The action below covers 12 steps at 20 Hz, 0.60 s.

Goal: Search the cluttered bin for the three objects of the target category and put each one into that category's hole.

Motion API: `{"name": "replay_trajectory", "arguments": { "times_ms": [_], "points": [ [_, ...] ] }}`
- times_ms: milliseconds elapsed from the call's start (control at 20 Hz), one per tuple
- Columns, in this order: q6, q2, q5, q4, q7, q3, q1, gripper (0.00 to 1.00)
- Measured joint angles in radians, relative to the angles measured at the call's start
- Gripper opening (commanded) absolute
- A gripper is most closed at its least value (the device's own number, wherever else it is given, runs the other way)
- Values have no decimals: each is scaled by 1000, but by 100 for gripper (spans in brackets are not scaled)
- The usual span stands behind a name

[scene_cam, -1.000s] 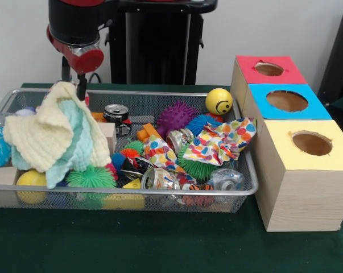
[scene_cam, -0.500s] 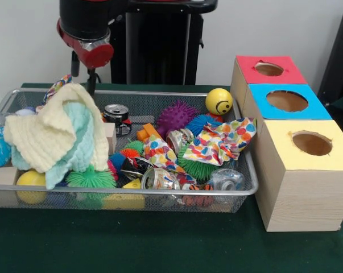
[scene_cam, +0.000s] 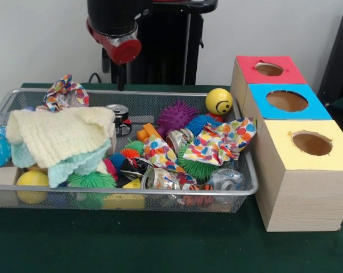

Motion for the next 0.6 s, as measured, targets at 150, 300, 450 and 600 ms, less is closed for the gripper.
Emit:
{"name": "replay_trajectory", "arguments": {
  "times_ms": [150, 300, 450, 600],
  "points": [
    [-1, -4, 34, 21, 2, 1, 6, 100],
    [-85, -33, 160, 106, 2, 63, -23, 100],
    [-176, -42, 221, 151, 2, 96, -39, 100],
    [-215, -26, 212, 153, 3, 70, -12, 100]
  ]
}}
